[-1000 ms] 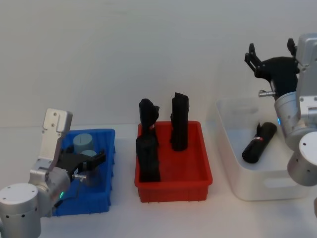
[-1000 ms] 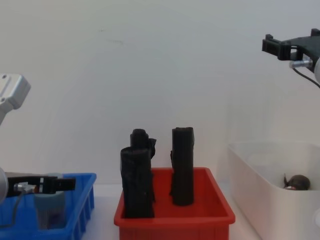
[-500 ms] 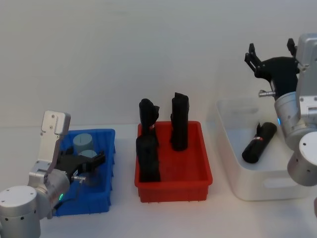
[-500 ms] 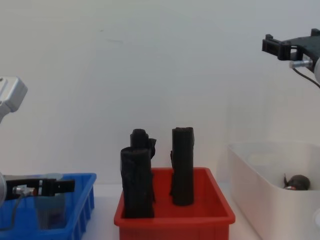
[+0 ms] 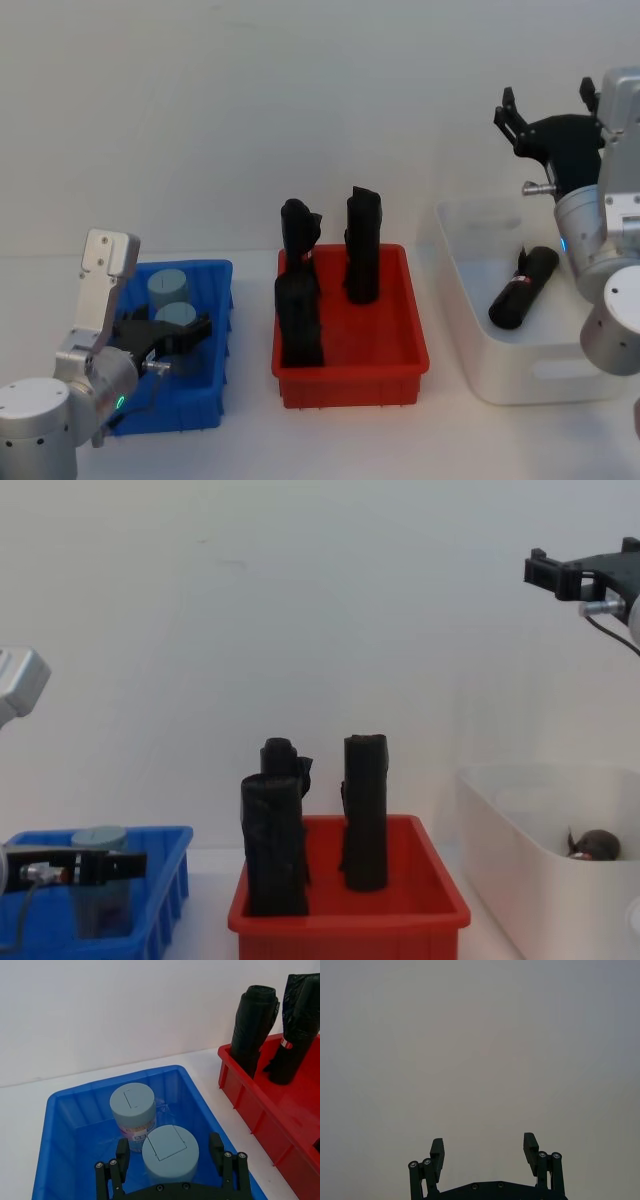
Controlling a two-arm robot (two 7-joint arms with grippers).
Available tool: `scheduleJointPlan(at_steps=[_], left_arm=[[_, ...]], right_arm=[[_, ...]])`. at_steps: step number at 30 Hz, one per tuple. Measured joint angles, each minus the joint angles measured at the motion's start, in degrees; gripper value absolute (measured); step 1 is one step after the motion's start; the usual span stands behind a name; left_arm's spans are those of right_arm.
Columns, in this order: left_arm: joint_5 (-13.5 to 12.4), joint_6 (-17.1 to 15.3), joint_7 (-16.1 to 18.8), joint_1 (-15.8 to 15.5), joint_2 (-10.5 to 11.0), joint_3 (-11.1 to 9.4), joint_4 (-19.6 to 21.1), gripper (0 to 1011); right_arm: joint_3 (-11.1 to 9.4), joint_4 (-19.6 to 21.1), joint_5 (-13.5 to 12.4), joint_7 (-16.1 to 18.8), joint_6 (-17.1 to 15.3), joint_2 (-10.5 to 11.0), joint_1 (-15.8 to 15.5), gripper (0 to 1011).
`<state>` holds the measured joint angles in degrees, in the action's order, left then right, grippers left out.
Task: Pick the cotton swabs from the blue box and place them into the white box.
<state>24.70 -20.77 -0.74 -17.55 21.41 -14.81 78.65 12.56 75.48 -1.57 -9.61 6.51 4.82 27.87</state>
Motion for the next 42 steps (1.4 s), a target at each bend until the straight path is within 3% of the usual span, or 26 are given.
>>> scheduleJointPlan(at_steps=[17,42], left_arm=[[-0.3,-0.5,-0.7,-0.4,0.1,0.6,-1.8,1000],[-2.3,-0.4,-1.4,-2.6,-1.4,0.1,-5.8,1000]], right_arm=[[0.0,0.0,0.0,0.0,0.0,0.0,0.0,1002],[0.0,0.0,0.0,0.0,0.0,0.0,0.0,1002]])
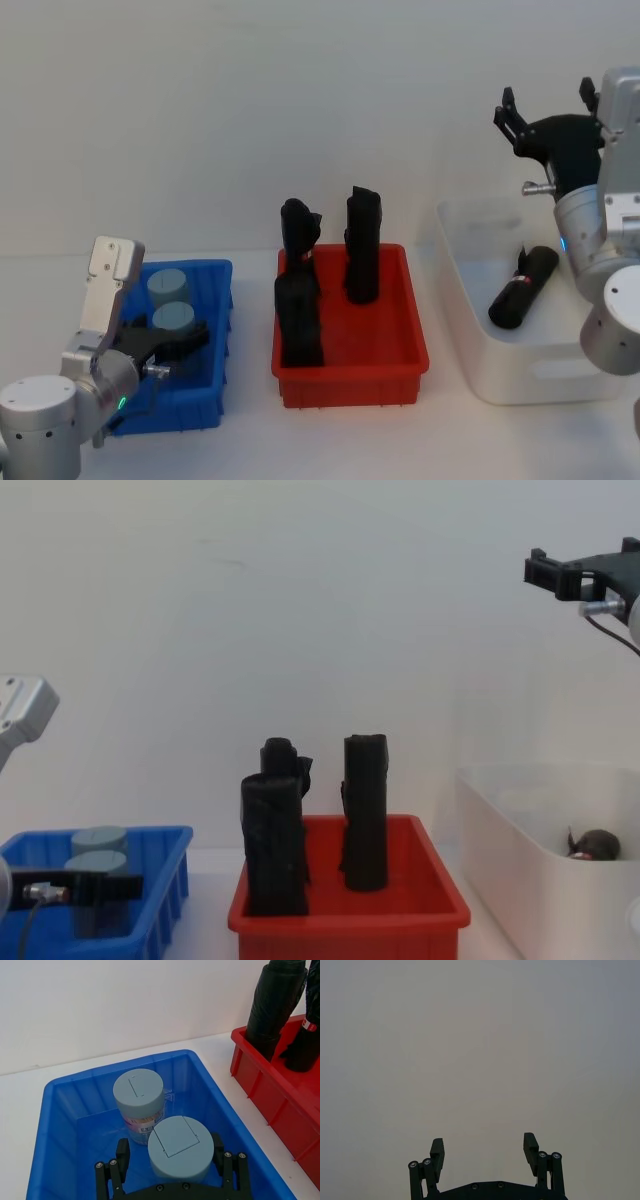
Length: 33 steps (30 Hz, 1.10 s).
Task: Pick the cotton swabs from the blue box and place them into the white box.
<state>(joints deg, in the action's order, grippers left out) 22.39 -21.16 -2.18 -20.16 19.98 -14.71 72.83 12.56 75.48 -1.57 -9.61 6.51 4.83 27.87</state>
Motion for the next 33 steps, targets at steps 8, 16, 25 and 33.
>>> scheduleJointPlan(at_steps=[8,16,25,33], left_arm=[[-0.3,0.2,-0.1,-0.3,-0.3,-0.1,-0.5,925],[-0.4,0.3,-0.1,-0.5,-0.4,-0.1,-0.8,699],[-0.5,0.4,-0.1,-0.5,-0.4,-0.1,-0.9,660],[-0.6,0.4,-0.1,-0.6,-0.5,-0.1,-0.9,660]], right_arm=[[0.0,0.0,0.0,0.0,0.0,0.0,0.0,1002],[0.0,0.0,0.0,0.0,0.0,0.0,0.0,1002],[0.0,0.0,0.0,0.0,0.0,0.0,0.0,1002],[0.0,0.0,0.0,0.0,0.0,0.0,0.0,1002]])
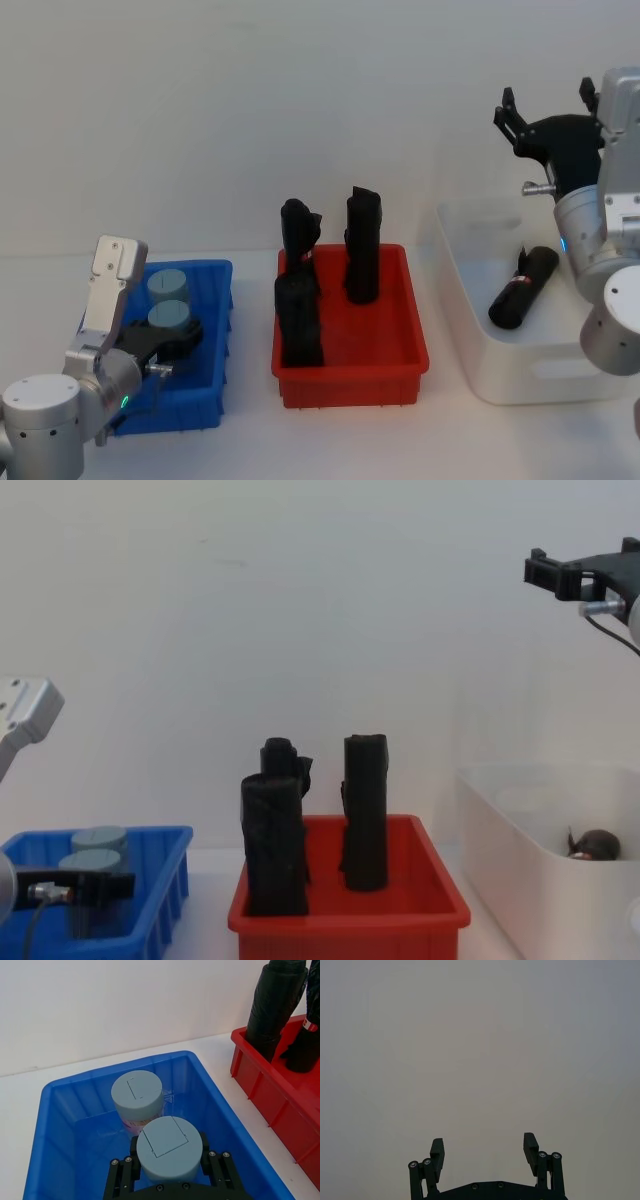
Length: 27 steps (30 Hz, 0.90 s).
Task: Pick the cotton swabs from the blue box and place them into the white box.
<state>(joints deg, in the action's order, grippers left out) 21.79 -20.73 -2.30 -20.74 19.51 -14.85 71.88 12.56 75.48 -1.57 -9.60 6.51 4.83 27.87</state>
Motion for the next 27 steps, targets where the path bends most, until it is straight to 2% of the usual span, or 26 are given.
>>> scheduleJointPlan(at_steps=[7,21,27], left_arm=[[-0.3,0.7,0.0,0.0,0.0,0.1,1.0,660],[-1.7,3.9,0.7,-0.4,0.2,0.7,6.8,660],[-3.0,5.1,-0.4,-1.4,-0.2,0.6,9.2,660]], right_arm=[[0.0,0.0,0.0,0.0,0.0,0.0,0.0,1002],[0.0,0.0,0.0,0.0,0.0,0.0,0.0,1002],[0.0,0.0,0.0,0.1,0.0,0.0,0.0,1002]])
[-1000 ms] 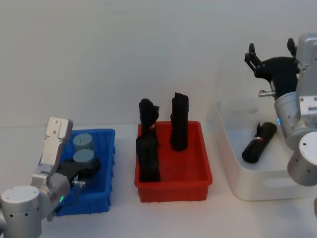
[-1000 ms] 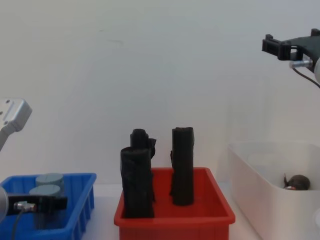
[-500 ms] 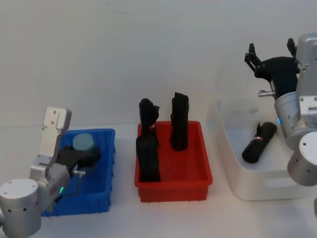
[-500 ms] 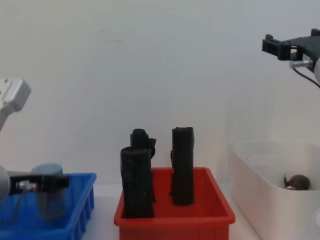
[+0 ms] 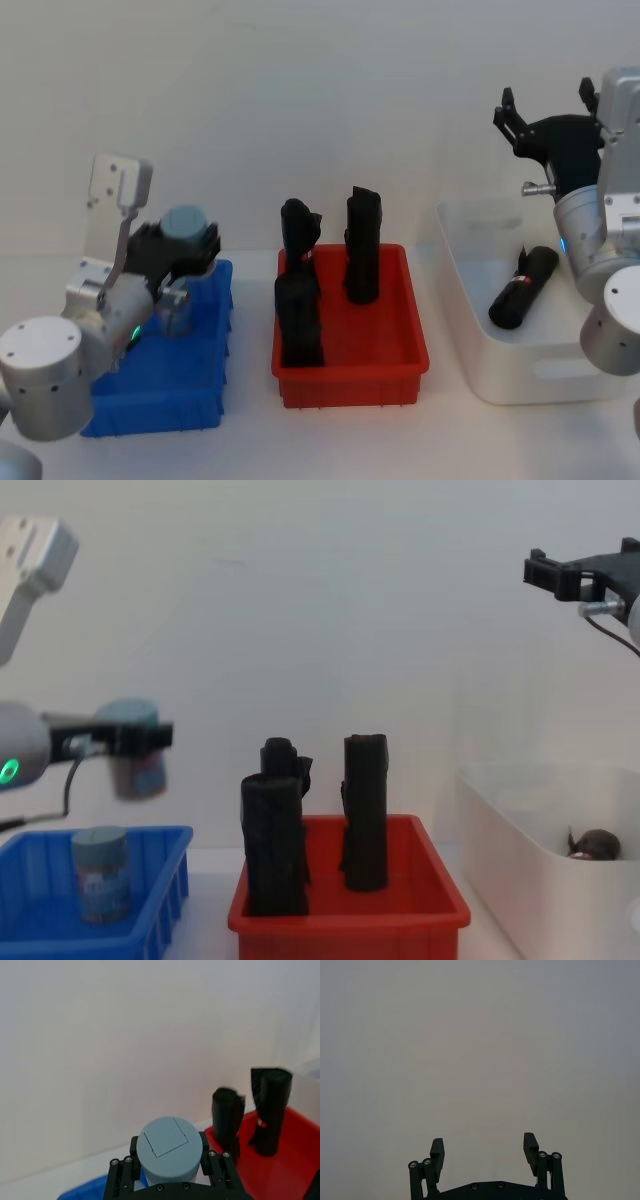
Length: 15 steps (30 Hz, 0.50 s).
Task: Pick the cotton swabs from the blue box and place them into the white box.
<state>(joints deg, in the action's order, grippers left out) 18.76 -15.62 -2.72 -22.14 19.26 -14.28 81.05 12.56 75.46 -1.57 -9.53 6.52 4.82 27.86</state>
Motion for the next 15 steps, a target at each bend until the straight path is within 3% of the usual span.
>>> scheduleJointPlan(at_steps=[10,15], left_arm=[[-3.1,2.3,-4.2,-3.3,-1.9,-1.2,3.0,660],[-4.3,2.7,-5.6,-4.1,-2.7,-1.8,4.5,660]], right_arm=[[0.1,-0.2,0.0,3.6,1.2,0.0,0.1,1002],[0.2,0.1,-0.5,7.8,1.5,0.4,0.0,1002]])
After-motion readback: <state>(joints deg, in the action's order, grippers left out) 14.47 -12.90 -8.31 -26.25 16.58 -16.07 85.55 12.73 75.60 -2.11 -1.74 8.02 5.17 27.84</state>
